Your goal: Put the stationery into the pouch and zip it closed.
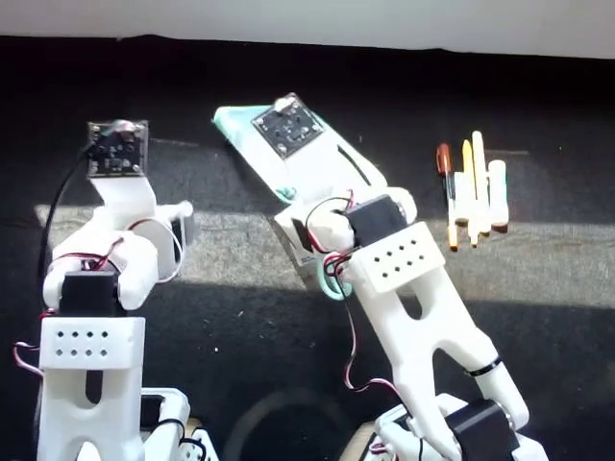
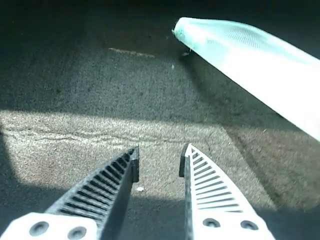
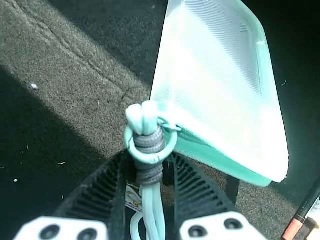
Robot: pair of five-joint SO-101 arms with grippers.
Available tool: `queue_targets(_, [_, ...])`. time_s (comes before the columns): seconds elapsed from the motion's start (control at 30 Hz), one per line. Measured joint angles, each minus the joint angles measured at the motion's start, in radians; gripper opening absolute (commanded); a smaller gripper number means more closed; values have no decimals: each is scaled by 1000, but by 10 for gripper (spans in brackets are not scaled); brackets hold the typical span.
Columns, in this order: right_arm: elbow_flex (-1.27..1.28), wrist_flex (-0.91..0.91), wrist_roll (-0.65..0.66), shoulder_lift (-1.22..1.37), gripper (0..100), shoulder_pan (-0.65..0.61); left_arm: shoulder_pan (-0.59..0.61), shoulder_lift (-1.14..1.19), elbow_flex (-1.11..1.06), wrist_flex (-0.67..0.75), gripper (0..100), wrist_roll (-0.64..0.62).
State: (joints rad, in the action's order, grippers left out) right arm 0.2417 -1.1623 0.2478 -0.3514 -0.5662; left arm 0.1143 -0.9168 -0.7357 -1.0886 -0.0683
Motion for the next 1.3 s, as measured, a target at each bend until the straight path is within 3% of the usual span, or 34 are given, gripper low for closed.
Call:
queue_targets(0.17, [-170,-64,0,8,6,-80,-26,0,60,0,142,-86])
queue_targets(0.3, [-290,-121,0,8,6,-123,-25,0,106,0,87,-100])
queue_targets(0.5, [-354,-221,6,8,6,-147,-25,0,152,0,109,-100])
queue_targets(0.87, [-63,-238,8,11,6,23,-44,0,104,41,108,-100])
queue_targets(1.07, [86,-236,69,14,6,37,-181,0,-29,183,107,-71])
queue_targets(1.3, [410,-95,81,20,6,37,-189,0,-176,249,107,-34])
